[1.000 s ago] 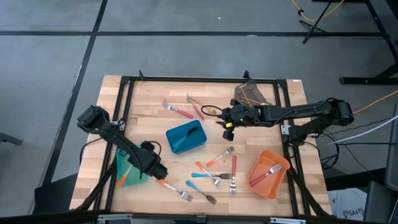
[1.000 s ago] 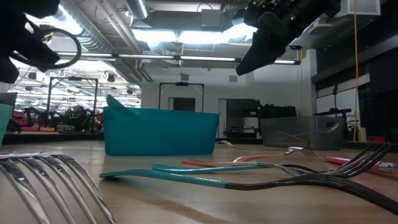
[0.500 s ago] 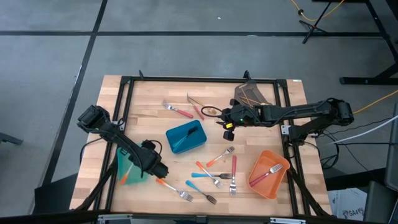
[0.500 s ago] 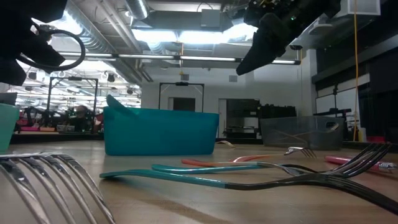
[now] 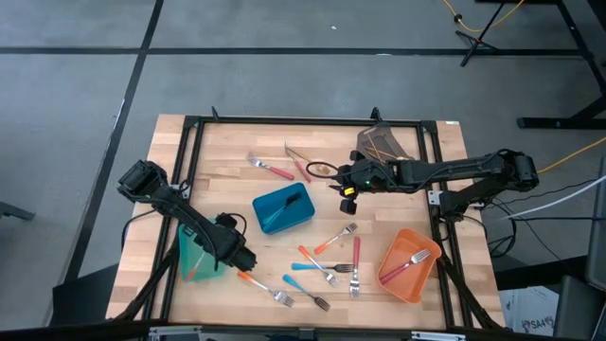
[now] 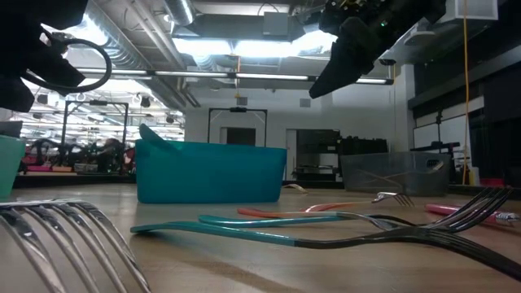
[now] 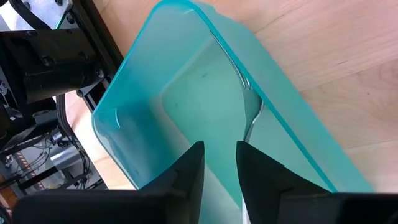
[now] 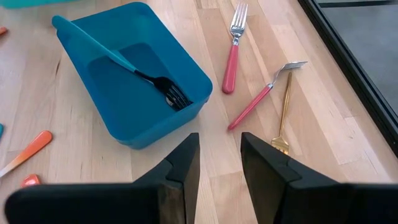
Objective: Sort silverware by color (type)
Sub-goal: Put the golden fork into the gray bin
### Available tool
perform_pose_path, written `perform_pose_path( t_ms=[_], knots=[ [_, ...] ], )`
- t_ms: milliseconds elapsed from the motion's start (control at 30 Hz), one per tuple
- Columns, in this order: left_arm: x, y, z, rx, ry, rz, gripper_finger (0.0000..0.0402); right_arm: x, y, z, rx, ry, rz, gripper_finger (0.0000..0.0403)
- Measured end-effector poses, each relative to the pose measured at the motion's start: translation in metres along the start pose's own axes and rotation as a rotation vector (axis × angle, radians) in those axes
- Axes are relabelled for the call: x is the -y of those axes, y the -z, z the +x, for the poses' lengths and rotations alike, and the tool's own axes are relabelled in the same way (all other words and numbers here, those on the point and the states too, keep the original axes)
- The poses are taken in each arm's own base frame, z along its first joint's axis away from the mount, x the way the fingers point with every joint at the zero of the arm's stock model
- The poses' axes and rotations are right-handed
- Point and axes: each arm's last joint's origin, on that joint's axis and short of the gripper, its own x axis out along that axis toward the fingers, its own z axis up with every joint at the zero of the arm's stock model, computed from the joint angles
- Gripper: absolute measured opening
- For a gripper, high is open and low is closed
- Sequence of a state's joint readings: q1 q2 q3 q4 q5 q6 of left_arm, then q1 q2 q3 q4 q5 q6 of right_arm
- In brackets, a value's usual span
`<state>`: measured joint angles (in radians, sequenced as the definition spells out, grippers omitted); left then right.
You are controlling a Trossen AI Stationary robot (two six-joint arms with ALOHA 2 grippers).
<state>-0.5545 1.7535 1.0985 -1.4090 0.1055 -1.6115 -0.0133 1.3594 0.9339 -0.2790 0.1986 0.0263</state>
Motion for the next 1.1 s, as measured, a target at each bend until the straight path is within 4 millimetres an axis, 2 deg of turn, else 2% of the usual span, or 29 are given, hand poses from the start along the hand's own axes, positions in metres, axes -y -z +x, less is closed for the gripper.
perform_pose_path(
  t_ms=[933,1100],
  knots=[
    [-0.002,0.004,0.0,-0.048,-0.024,0.042,0.0085,0.0,0.0,0.0,0.0,0.0,0.002,0.0111],
    [0.0,0.011,-0.01,-0.032,0.016,0.068,0.0085,0.0,0.0,0.0,0.001,0.0,0.003,0.0111]
  ],
)
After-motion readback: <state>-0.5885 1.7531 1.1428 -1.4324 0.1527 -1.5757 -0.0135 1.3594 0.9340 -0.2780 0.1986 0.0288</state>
